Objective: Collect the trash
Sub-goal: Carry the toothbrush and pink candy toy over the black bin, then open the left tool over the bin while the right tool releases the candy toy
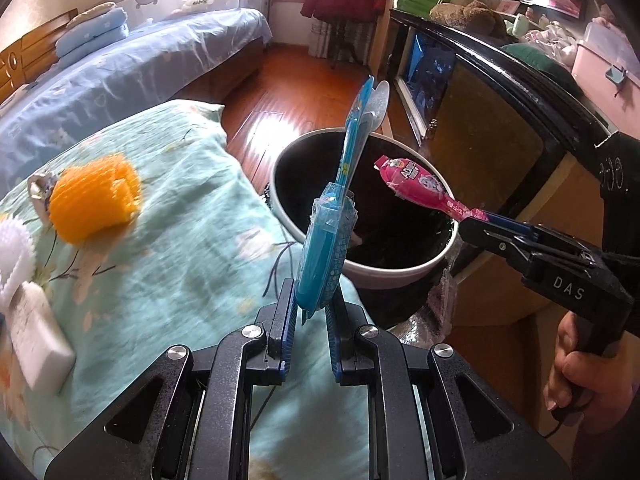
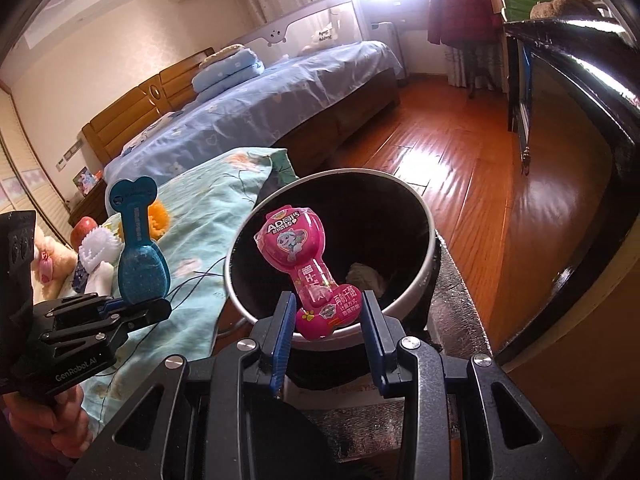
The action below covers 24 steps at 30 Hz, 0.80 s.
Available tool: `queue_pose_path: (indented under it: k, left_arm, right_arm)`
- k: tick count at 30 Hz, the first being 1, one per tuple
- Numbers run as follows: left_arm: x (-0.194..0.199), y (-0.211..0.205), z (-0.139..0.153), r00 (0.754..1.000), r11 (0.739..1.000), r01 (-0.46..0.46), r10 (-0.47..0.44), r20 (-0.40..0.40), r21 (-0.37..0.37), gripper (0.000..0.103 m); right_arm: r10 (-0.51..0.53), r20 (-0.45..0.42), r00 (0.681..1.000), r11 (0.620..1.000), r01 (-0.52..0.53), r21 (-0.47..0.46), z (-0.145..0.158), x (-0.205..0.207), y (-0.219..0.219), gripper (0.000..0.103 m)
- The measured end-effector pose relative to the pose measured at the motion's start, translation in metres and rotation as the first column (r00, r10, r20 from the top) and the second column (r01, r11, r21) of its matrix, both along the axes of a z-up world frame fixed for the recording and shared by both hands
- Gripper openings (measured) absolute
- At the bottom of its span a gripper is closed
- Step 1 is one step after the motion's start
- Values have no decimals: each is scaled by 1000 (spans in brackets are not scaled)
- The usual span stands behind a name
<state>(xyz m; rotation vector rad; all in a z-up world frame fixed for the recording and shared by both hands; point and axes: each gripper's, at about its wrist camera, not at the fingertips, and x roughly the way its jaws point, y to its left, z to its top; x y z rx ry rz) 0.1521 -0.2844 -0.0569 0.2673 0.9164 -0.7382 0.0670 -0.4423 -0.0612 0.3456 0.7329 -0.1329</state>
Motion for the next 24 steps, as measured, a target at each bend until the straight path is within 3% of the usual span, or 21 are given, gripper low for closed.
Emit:
queue_pose_path:
  k: [24]
  left_arm:
    - [28,-38,-5,998,1000,23,-22,-51,19,13]
  right_arm:
    - [-17,-19,1000,1000,17,-18,-3,27,-19,33]
